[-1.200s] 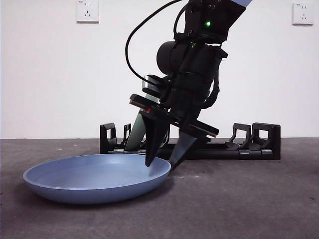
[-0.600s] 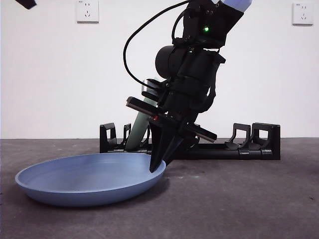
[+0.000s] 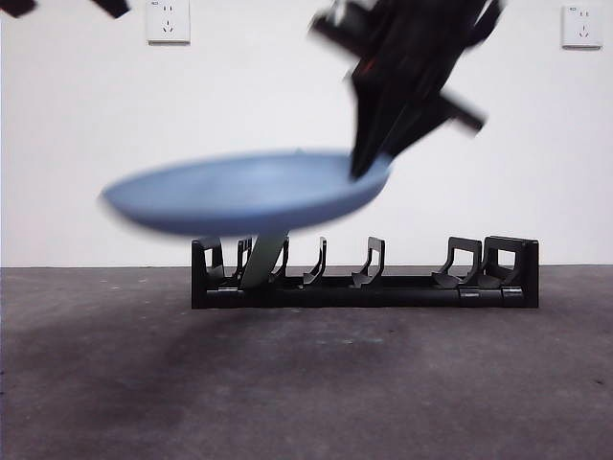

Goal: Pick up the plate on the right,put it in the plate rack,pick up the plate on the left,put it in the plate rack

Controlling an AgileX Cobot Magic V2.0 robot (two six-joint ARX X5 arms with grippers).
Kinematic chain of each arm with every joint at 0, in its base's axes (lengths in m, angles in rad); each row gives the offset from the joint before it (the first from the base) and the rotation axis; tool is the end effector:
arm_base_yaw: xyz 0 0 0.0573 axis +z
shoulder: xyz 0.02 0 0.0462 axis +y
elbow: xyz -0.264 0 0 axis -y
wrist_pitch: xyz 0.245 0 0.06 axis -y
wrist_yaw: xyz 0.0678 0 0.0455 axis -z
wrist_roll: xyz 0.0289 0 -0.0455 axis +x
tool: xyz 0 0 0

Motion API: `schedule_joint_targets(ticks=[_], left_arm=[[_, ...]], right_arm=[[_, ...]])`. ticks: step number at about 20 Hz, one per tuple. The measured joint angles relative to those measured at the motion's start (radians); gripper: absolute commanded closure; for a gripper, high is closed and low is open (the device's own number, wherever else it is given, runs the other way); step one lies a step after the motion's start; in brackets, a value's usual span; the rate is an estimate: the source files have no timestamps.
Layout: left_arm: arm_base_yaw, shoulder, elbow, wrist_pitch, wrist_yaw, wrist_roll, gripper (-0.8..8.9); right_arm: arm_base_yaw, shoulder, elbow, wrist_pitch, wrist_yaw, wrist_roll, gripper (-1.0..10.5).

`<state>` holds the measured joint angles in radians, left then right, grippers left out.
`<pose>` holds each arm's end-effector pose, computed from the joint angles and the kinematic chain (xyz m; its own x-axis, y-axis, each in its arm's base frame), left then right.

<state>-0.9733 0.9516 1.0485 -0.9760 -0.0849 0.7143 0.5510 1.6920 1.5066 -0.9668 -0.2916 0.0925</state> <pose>0.0957 -0.1362 0.3275 0.4276 -0.4777 -0.7674 0.8832 0.0402 0.4672 0.2875 0.1864 0.2921 0.1812 0.4488 -0.8751 -0.5265 0.7958 0.2991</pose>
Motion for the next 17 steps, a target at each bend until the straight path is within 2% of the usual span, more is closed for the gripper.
schedule_joint_targets(ticks=[5, 9, 10, 12, 13, 15, 17], left_arm=[[-0.096, 0.082, 0.000, 0.113, -0.149, 0.106, 3.42], [-0.133, 0.167, 0.000, 0.207, -0.251, 0.168, 3.48], [-0.136, 0.187, 0.000, 0.215, -0.268, 0.174, 3.84], [-0.136, 0.212, 0.000, 0.215, -0.278, 0.178, 5.78], [-0.136, 0.215, 0.000, 0.215, -0.279, 0.179, 6.36], [-0.137, 0.214, 0.000, 0.215, -0.279, 0.180, 6.93], [-0.138, 0.214, 0.000, 0.213, -0.279, 0.180, 6.98]], right_arm=[[-0.050, -0.163, 0.000, -0.116, -0.008, -0.015, 9.6], [-0.061, -0.232, 0.000, -0.150, -0.041, -0.018, 9.6], [-0.061, -0.239, 0.000, -0.163, -0.042, -0.019, 9.6], [-0.061, -0.244, 0.000, -0.185, -0.042, -0.019, 9.6], [-0.061, -0.244, 0.000, -0.192, -0.042, -0.021, 9.6], [-0.061, -0.244, 0.000, -0.195, -0.047, -0.022, 9.6], [-0.061, -0.244, 0.000, -0.195, -0.067, -0.022, 9.6]])
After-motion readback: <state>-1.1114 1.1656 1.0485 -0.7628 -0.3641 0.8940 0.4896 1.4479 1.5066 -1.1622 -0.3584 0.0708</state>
